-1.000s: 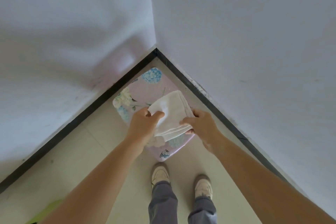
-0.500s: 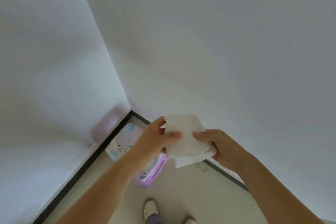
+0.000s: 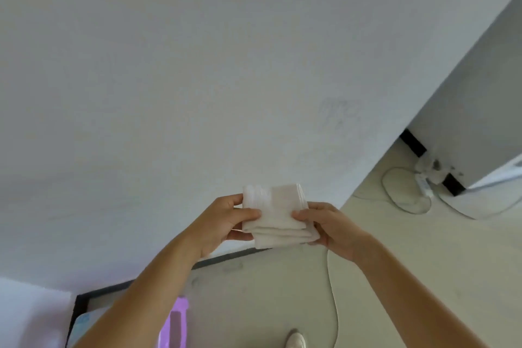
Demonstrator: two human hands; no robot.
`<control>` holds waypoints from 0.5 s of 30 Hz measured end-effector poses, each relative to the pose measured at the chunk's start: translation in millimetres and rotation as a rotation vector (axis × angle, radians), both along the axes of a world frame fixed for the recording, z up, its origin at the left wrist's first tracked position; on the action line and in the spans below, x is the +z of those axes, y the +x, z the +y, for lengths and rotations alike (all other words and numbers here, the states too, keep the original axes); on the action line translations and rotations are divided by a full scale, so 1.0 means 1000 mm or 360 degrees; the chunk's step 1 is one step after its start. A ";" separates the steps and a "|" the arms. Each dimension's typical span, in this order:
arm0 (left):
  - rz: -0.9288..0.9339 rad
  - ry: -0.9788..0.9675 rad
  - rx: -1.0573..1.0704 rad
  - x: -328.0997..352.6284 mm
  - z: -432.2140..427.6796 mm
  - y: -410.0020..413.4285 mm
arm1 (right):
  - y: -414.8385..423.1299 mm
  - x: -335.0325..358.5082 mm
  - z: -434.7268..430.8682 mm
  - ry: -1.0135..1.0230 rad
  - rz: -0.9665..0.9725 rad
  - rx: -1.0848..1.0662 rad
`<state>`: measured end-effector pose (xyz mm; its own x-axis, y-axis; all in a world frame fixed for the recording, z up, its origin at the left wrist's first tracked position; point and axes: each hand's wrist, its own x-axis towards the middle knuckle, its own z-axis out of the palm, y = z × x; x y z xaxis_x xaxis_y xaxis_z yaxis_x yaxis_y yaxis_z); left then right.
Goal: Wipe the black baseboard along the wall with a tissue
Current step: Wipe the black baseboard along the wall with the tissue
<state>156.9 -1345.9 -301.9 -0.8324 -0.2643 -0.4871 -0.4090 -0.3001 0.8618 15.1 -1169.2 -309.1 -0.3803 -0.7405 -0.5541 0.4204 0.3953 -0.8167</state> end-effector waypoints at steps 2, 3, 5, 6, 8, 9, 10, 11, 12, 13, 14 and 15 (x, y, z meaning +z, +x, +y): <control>0.0001 -0.0037 -0.0269 0.003 0.021 -0.034 | -0.011 0.000 0.042 -0.0030 -0.0032 -0.0152; 0.0007 -0.0043 -0.0403 0.004 0.034 -0.051 | -0.016 0.000 0.063 -0.0055 -0.0053 -0.0240; 0.0027 -0.0040 -0.0661 0.005 0.064 -0.088 | -0.027 0.000 0.111 -0.0117 -0.0102 -0.0456; 0.0037 -0.0037 -0.0779 0.006 0.083 -0.106 | -0.031 0.001 0.136 -0.0157 -0.0129 -0.0568; 0.0058 -0.0004 -0.0980 0.008 0.128 -0.142 | -0.035 0.003 0.189 -0.0288 -0.0203 -0.0828; 0.0069 0.0027 -0.1069 0.009 0.153 -0.158 | -0.038 0.004 0.215 -0.0365 -0.0249 -0.0979; 0.0079 0.0048 -0.1158 0.009 0.180 -0.175 | -0.040 0.004 0.242 -0.0435 -0.0278 -0.1125; 0.0085 0.0057 -0.1244 0.010 0.207 -0.191 | -0.043 0.004 0.268 -0.0504 -0.0292 -0.1244; 0.0086 0.0053 -0.1329 0.010 0.236 -0.208 | -0.048 0.004 0.294 -0.0551 -0.0276 -0.1339; 0.0092 0.0050 -0.1415 0.011 0.264 -0.224 | -0.052 0.003 0.321 -0.0575 -0.0258 -0.1403; 0.0098 0.0041 -0.1502 0.012 0.292 -0.240 | -0.058 0.002 0.348 -0.0574 -0.0243 -0.1455; 0.0093 0.0031 -0.1589 0.013 0.322 -0.256 | -0.065 0.001 0.376 -0.0557 -0.0246 -0.1502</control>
